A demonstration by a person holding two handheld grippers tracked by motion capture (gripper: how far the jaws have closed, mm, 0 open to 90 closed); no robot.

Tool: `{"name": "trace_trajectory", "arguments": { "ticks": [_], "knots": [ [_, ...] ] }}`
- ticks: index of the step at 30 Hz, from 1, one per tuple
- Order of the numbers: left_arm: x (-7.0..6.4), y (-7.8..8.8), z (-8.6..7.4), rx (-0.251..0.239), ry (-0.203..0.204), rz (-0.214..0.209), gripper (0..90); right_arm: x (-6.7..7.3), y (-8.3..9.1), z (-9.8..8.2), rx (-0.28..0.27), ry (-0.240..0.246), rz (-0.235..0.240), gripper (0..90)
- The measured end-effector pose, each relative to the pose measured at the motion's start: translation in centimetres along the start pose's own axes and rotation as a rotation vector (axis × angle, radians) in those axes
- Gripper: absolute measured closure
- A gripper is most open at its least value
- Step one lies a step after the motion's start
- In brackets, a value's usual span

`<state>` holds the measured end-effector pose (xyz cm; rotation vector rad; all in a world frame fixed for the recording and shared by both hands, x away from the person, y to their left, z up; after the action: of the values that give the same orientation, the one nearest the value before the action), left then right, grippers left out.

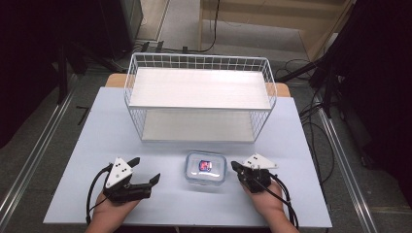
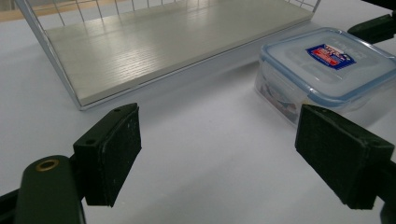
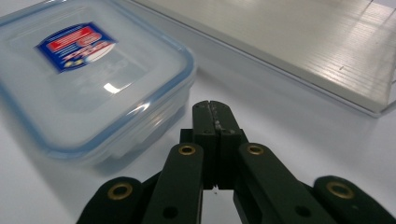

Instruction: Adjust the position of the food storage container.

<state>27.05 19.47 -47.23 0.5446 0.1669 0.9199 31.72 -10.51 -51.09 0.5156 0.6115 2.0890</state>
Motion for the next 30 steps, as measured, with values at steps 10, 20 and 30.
{"name": "trace_trajectory", "arguments": {
  "ticks": [10,20,30],
  "knots": [
    [0.4,0.5,0.1,-0.016,0.018,0.001,14.6,1.5,-2.9,2.0,-0.010,0.002,0.017,90.0],
    [0.6,0.8,0.2,-0.021,0.016,-0.003,14.4,3.1,0.2,2.2,-0.068,0.004,0.034,83.8],
    [0.8,1.3,0.2,-0.029,0.076,-0.029,12.4,1.3,4.2,0.1,-0.087,-0.151,0.026,40.3]
  ]
}}
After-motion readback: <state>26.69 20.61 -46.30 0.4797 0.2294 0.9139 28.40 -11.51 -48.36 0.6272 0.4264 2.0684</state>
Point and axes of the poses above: each handheld gripper's, and its own axes: y roughly backward along the jaws, z roughly out of its top, x roughly to its left, the point moved 8 cm from there along -y, roughly forward along the jaws, and after that the axes turned 8 degrees about -y, right-handed, at the moved point
